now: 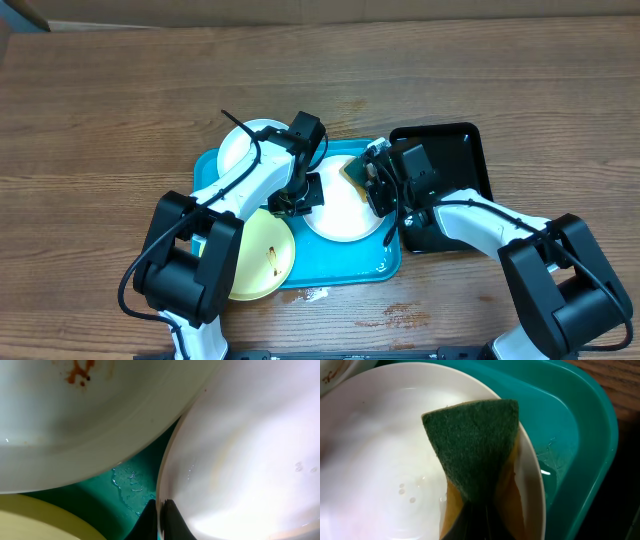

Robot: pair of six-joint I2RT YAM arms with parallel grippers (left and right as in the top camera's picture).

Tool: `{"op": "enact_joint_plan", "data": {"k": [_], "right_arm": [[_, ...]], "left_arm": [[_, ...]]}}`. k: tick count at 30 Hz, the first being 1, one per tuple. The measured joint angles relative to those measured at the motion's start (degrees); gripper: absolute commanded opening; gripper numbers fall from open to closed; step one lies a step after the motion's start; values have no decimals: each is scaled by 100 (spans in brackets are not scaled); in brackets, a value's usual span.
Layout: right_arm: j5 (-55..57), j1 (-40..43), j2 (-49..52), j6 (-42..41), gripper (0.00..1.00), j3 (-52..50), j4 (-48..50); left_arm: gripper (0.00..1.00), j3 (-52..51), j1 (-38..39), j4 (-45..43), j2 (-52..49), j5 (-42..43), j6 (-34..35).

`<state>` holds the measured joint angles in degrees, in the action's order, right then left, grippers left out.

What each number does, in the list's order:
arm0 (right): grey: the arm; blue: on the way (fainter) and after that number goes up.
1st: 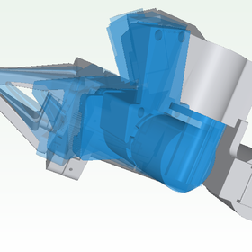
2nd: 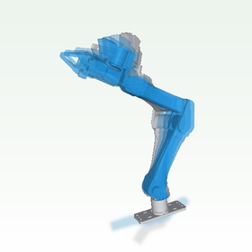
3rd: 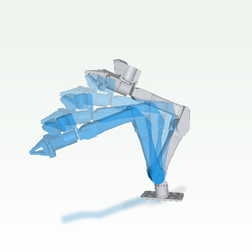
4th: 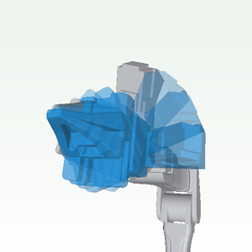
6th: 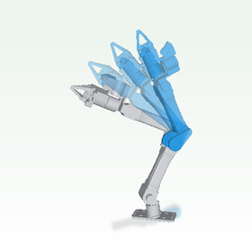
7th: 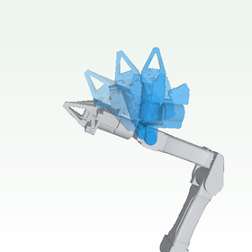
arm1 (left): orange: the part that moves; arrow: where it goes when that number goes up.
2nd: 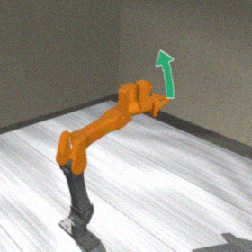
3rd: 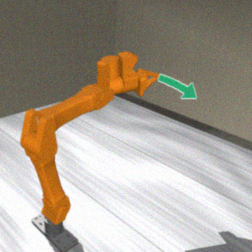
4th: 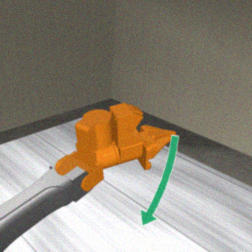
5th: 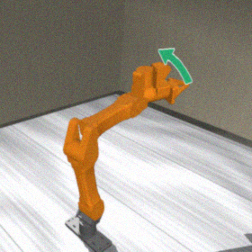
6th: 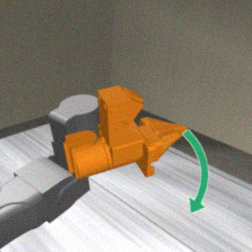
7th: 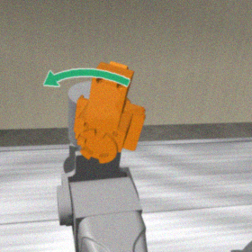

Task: Clean dirty plates on tray and stack at the side
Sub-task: 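Scrub the white plate with the sponge while the left gripper holds it, then scrub the plate's sauce smear again with the sponge in the right gripper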

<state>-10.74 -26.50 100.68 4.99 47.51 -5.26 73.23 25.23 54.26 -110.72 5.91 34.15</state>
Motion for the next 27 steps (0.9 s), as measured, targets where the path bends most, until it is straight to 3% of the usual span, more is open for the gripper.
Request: {"op": "enact_joint_plan", "data": {"k": [15,27], "right_arm": [[-1207,22,192,398,4,1545,-1366],[-1259,332,-227,184,4,2868,-4310]], "left_arm": [[4,0,0,39,0,-15,-127],[4,0,0,37,0,-15,-133]]}}
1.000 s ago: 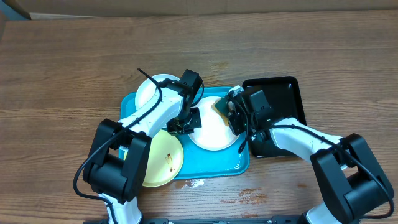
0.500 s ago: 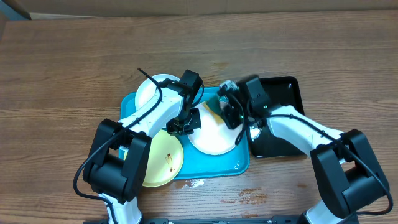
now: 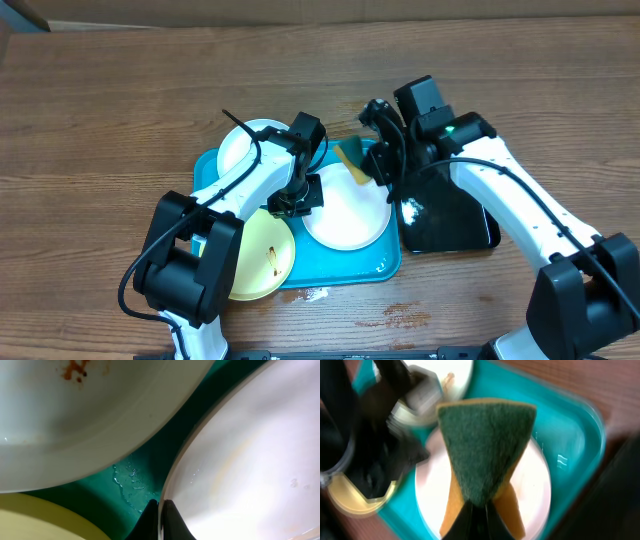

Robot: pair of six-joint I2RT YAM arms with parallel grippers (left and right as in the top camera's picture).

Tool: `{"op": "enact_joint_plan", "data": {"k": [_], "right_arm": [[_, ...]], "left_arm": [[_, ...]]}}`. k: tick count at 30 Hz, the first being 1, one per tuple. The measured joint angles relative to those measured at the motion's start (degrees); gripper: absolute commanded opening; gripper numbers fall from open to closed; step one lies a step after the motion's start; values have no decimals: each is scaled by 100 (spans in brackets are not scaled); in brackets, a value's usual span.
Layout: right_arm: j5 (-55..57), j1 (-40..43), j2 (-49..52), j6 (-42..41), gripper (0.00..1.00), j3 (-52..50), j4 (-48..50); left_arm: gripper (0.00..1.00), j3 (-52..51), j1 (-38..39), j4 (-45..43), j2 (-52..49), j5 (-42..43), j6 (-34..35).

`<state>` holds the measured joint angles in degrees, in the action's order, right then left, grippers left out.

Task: Clean dirty plates on tray and stack at the side
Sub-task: 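Scrub the plate's sauce smear again with the sponge in the right gripper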

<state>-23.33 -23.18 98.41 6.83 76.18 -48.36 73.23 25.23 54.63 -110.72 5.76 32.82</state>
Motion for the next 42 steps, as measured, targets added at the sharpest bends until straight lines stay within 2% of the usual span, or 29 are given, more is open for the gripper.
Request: {"op": "enact_joint_plan", "data": {"k": [4,15,28,39,42], "right_arm": [[26,15,-9,-107,4,-63,-542],[472,-11,649,-1016,4,-494,479],[826,-11,1104,-1545,4,-496,483],[28,-9,1196,-1650,4,-494,308],[-372,17,1263,-1563,4,-271,-297]], "left_arm": [[4,0,2,-2,0,2,0],[4,0,0,-17,0,2,-15],[4,0,2,-17,0,2,-15],[4,0,0,2,0,0,-15],[4,0,0,2,0,0,-15]]}}
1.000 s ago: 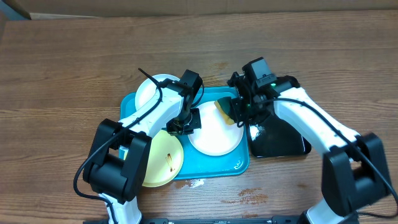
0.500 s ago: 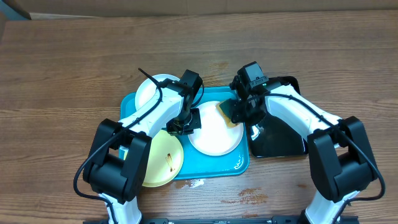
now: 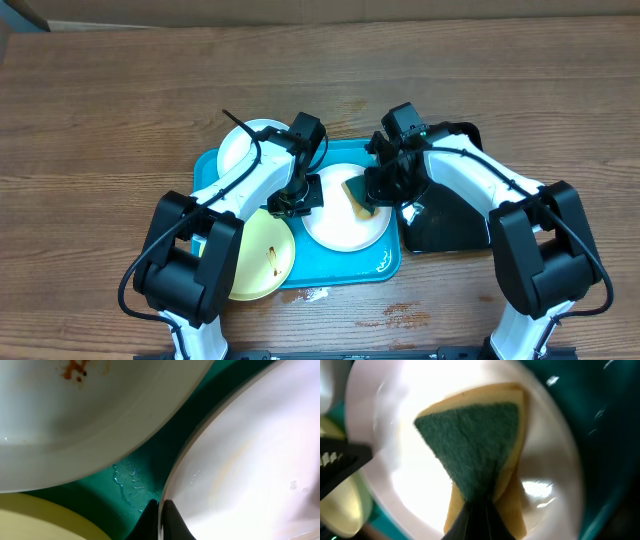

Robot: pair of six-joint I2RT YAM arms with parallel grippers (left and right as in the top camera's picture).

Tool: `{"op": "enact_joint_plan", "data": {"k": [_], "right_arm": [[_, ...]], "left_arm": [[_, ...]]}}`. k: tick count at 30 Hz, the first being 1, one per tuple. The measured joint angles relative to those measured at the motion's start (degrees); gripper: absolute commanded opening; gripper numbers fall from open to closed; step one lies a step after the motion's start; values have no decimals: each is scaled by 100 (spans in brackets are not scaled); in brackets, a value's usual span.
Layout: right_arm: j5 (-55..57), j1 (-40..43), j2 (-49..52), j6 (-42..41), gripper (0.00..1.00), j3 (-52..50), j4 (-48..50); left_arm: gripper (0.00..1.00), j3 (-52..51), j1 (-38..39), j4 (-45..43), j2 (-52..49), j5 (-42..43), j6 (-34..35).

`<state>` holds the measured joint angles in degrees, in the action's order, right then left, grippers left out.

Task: Clean dirty plates on tray and stack at the side
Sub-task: 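Scrub the plate's sauce smear again with the sponge in the right gripper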

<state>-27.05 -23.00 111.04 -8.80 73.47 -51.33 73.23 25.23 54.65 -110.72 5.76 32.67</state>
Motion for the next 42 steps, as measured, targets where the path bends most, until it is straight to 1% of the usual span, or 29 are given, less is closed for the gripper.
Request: {"op": "enact_joint_plan", "data": {"k": [3,6,8,10,16,22,25,29,33,37,42], "right_arm": [[-190,59,101,109,4,581,-774],[-271,166,101,306,4,1373,-1386],[-208,197,83,396,4,1729,-1475],[-57,199,74,452,4,1851,-1467],[219,199,76,511,4,1488,-1311],[192,197,79,520,4,553,-704],[107,197,79,518,4,249,-426],[15,197,79,466,4,177,-402],[-319,197,79,428,4,177,-402],[-715,199,79,433,4,179,-599],[-1241,308,83,625,4,369,-1609]], "left_arm": [[4,0,2,-2,0,2,0],[4,0,2,4,0,2,0],[4,0,2,0,0,2,0],[4,0,2,-2,0,2,0],[4,0,2,0,0,2,0],[4,0,2,-2,0,2,0],[4,0,2,-2,0,2,0],[4,0,2,-2,0,2,0],[4,0,2,-2,0,2,0],[4,0,2,-2,0,2,0],[4,0,2,-2,0,2,0]]}}
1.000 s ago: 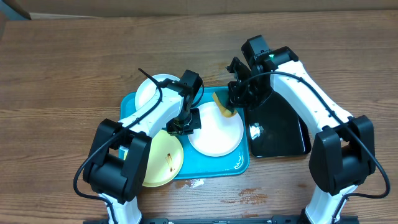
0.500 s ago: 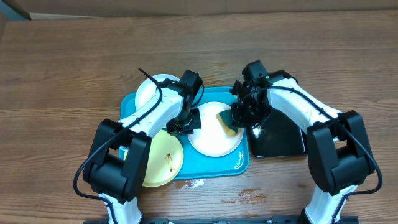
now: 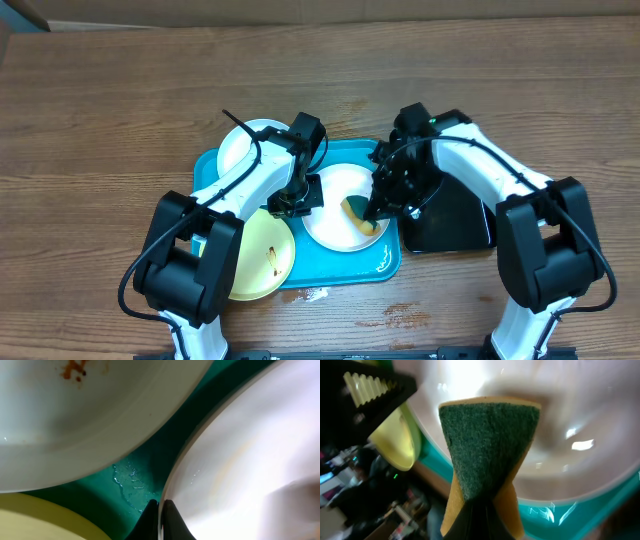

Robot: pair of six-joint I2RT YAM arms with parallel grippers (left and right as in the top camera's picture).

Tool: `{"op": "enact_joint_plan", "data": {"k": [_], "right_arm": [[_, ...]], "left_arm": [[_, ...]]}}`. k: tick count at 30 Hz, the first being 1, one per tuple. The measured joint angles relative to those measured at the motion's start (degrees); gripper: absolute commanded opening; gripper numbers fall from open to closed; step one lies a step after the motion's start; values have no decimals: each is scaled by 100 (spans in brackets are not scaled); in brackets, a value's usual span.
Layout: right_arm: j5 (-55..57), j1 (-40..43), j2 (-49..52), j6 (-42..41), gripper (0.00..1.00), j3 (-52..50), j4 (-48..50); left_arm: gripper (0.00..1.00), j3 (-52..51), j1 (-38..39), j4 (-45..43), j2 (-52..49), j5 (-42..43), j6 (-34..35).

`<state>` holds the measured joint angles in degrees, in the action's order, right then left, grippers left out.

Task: Clean dirty plates on tray and stack at the side
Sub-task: 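Scrub the plate's sauce smear again with the sponge in the right gripper, then move the sponge back to the black tray and rub it there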

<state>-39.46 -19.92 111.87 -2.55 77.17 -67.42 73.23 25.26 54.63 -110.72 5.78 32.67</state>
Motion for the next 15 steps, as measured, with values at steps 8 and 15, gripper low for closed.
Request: {"op": "enact_joint_plan", "data": {"k": [8,15], "right_arm": [[-122,868,4,433,4,1351,-1038],[1266,1318,4,199,4,1342,-723]], "left_arm": [[9,0,0,2,0,-2,0],[10,0,0,26,0,-2,-2]]}}
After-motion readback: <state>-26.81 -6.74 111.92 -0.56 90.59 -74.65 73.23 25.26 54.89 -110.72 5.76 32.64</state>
